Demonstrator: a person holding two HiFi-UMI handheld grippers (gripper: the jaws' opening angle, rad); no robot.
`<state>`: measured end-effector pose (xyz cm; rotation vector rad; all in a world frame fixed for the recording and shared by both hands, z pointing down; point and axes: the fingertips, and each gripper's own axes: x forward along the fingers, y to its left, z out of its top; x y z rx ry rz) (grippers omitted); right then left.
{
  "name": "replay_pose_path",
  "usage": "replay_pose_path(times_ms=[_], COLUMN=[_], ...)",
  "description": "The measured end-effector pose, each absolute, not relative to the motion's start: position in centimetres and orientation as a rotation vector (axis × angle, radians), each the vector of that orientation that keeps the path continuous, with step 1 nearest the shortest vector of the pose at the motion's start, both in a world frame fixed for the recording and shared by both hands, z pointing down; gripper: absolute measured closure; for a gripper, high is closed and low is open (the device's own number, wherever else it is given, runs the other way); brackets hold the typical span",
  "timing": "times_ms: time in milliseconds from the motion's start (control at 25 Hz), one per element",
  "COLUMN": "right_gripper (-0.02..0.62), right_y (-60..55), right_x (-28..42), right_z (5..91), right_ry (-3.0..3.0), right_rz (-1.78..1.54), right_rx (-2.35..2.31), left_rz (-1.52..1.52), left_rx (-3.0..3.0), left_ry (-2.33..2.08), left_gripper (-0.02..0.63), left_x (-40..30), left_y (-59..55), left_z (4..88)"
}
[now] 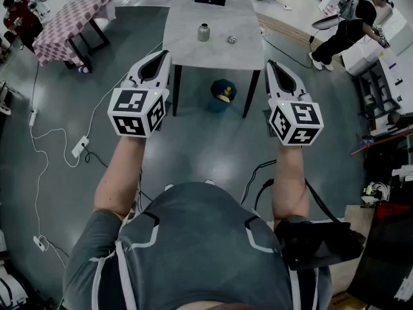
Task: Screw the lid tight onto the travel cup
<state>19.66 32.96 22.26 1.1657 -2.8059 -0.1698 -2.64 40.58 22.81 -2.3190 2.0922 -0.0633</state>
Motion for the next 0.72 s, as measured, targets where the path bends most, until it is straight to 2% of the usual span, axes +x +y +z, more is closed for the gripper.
replay_pose_path(times_ms=[720], right_gripper=[0.568], right_y=[31.1], right_x=[22.6], right_z=[23.2], right_ry=[-2.826], right_rz=[-0.124], right_rx=[1.149], left_rz=[-0.126], left_rx=[-2.318], left_ry=[2.068], left_gripper=[0.597], left_x=[0.5], left_y=[38.4], left_z=[23.2])
